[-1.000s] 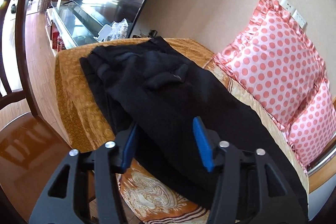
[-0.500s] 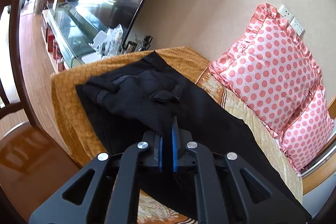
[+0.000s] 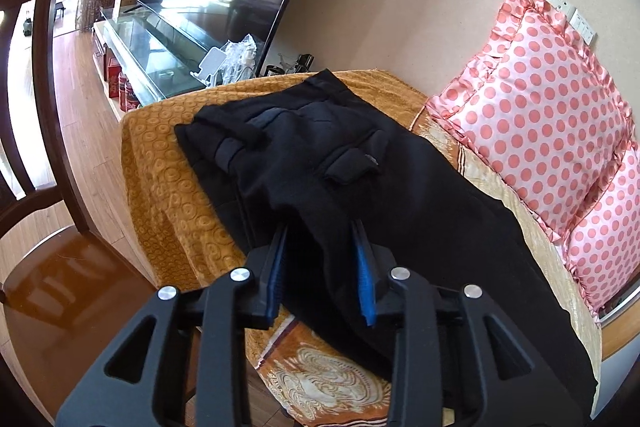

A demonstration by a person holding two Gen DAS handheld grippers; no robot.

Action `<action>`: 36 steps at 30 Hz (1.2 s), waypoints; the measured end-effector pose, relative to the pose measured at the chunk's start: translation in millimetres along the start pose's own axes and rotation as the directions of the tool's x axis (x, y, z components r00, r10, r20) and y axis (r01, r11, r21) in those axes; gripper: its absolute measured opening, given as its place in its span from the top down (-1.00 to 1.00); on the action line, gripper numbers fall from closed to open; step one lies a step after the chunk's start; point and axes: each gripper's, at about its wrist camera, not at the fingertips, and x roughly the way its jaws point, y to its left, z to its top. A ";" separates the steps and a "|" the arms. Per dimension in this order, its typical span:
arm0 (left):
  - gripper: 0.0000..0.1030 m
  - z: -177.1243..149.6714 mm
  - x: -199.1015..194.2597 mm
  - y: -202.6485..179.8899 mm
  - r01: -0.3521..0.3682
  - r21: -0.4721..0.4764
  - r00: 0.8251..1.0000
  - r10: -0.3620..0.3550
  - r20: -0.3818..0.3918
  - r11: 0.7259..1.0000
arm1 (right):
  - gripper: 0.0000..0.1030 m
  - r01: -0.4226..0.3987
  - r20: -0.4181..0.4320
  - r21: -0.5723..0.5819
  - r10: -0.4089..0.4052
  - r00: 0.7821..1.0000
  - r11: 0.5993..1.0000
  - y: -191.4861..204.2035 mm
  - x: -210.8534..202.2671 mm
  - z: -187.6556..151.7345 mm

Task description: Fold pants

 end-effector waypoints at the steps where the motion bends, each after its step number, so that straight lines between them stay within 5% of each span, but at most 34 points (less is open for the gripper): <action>1: 0.33 -0.9 -1.6 1.4 0.002 0.003 1.000 -0.002 0.004 1.000 | 0.76 0.013 0.002 -0.019 -0.013 1.000 1.000 3.2 -1.6 0.4; 5: 0.01 -3.5 -13.9 2.2 -0.039 0.040 0.999 0.038 0.038 0.998 | 0.33 0.170 0.116 -0.128 -0.155 0.981 0.977 17.4 -24.7 1.6; 9: -0.22 -3.6 -34.1 -1.8 -0.113 0.065 0.984 0.102 0.145 0.991 | 0.32 0.252 0.256 -0.248 -0.188 0.948 0.935 47.9 -51.7 4.9; 12: -0.47 9.4 -32.0 -10.3 -0.113 0.095 0.983 0.098 0.154 0.989 | 0.32 0.121 0.221 -0.426 -0.027 0.975 0.897 101.4 -55.8 -1.4; 15: -0.16 20.7 -13.0 -1.4 -0.046 0.020 0.998 0.045 0.039 0.999 | 0.33 -0.126 0.069 -0.529 0.190 0.979 0.839 159.3 -48.7 -18.5; 17: -0.11 20.7 -3.8 6.9 0.008 -0.045 1.000 -0.009 -0.029 0.999 | 0.33 -0.270 -0.039 -0.543 0.297 0.954 0.795 191.8 -41.1 -31.0; 20: -0.10 20.3 1.3 12.1 0.031 -0.076 0.998 -0.035 -0.045 0.997 | 0.33 -0.484 -0.233 -0.581 0.435 0.870 0.655 261.6 -23.0 -62.7; 26: -0.10 38.7 7.5 23.8 0.067 -0.154 0.997 -0.072 -0.027 0.986 | 0.33 -0.726 -0.541 -0.557 0.487 0.686 0.405 374.7 4.2 -143.1; 28: 0.22 43.9 9.4 32.8 0.044 -0.172 0.999 -0.047 -0.014 0.984 | 0.33 -0.774 -0.623 -0.533 0.461 0.632 0.340 406.0 10.4 -174.0; 29: 0.74 45.6 7.8 35.9 0.026 -0.164 1.000 -0.026 -0.001 0.986 | 0.33 -0.797 -0.666 -0.517 0.437 0.604 0.313 422.4 17.3 -189.5; 31: 0.83 46.6 4.3 33.6 0.005 -0.103 1.000 -0.003 0.017 0.995 | 0.33 -0.822 -0.717 -0.500 0.403 0.569 0.272 444.5 24.7 -210.3; 33: 0.78 42.3 6.4 28.6 -0.046 -0.023 0.999 0.046 0.009 0.999 | 0.33 -0.824 -0.744 -0.524 0.355 0.567 0.216 467.1 31.9 -231.0; 35: 0.62 37.5 4.6 25.1 -0.091 0.039 0.996 0.090 0.017 0.995 | 0.33 -0.815 -0.757 -0.554 0.305 0.579 0.173 489.7 41.4 -249.0; 36: 0.33 35.7 0.9 23.4 -0.110 0.060 0.994 0.109 0.030 0.992 | 0.33 -0.816 -0.764 -0.555 0.287 0.578 0.165 496.3 46.9 -252.4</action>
